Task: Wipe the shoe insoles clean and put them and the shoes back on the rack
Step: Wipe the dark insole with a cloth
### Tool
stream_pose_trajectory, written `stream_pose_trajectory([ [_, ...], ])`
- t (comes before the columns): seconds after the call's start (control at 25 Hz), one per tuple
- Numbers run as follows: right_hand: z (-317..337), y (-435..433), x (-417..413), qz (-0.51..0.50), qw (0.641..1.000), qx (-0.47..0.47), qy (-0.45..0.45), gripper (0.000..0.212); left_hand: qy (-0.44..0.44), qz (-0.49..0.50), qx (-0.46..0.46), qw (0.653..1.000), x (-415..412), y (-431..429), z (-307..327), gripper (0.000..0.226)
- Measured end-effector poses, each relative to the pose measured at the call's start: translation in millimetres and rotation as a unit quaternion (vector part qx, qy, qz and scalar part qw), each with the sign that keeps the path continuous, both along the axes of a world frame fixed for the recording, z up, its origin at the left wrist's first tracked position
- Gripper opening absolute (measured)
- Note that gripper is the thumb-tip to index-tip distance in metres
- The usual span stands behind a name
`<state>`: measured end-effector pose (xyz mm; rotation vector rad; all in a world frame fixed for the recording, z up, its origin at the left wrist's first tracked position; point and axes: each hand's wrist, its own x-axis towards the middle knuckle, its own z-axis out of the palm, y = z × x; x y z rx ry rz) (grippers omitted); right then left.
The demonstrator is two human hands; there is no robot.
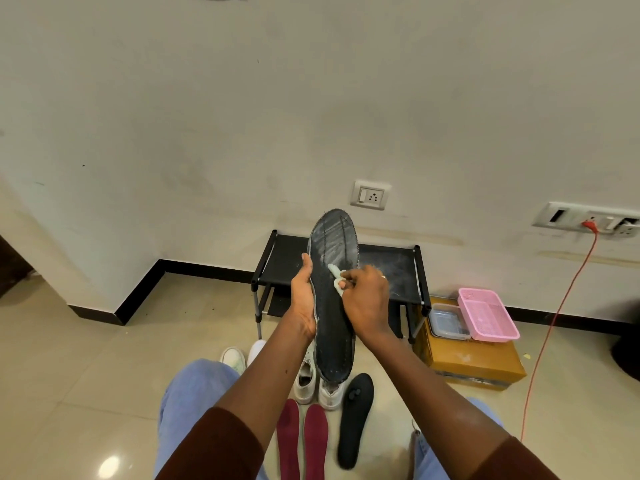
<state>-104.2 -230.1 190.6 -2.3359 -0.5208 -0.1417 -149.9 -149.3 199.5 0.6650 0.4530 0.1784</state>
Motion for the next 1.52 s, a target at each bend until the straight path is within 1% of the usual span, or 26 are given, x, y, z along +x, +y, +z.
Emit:
stream_pose_trajectory([
  [0.12,1.5,-1.4,-11.5,0.047,0.999,0.006,0.008,0.02,-0.016,0.019,-0.005,1.0,2.4,-0.2,0.6,0.073],
  [0.16,0.9,-1.7,-15.2,0.066,0.998,0.007,0.01,0.019,-0.012,0.022,0.0,1.0,2.4,0.5,0.6,0.074],
  [0.24,-1.1,-2.3,-17.0,0.085,0.996,0.013,0.001,0.018,-0.003,0.02,0.001,1.0,2.4,3.3,0.5,0.068],
  [0.4,1.4,1.7,-2.1,0.057,0.997,-0.022,-0.055,0.022,-0.001,-0.023,-0.009,1.0,0.3,3.0,3.6,0.07],
  [0.52,11.8,6.4,19.1,0.023,0.995,-0.048,-0.086,0.022,-0.005,-0.034,-0.006,0.999,-1.4,-0.6,3.1,0.065],
  [0.72,13.9,6.0,30.7,0.014,0.995,-0.066,-0.079,0.022,0.001,-0.024,-0.006,1.0,-0.1,3.8,-0.3,0.06],
  [0.8,11.0,4.6,22.4,0.043,0.995,-0.063,-0.07,0.022,-0.002,-0.023,-0.005,1.0,-0.8,3.3,-0.6,0.06],
  [0.88,5.8,3.5,7.6,0.094,0.992,-0.064,-0.062,0.021,0.001,-0.022,-0.008,1.0,-1.8,2.4,-4.1,0.06],
  [0.96,0.7,2.0,-5.9,0.123,0.99,-0.046,-0.05,0.02,0.005,-0.019,-0.008,1.0,-3.5,1.6,-6.2,0.059],
  [1.08,-4.2,-1.1,-8.9,0.103,0.993,-0.029,-0.045,0.02,0.015,-0.025,-0.009,1.0,-4.2,-0.4,-5.3,0.061],
  [1.28,2.8,0.5,9.1,0.027,0.993,-0.08,-0.085,0.024,0.022,-0.047,-0.008,0.999,-3.8,-6.4,-2.4,0.063],
  [1.52,6.8,5.6,29.9,-0.019,0.991,-0.109,-0.081,0.024,0.027,-0.041,-0.015,0.999,-5.0,-5.5,-10.3,0.059],
])
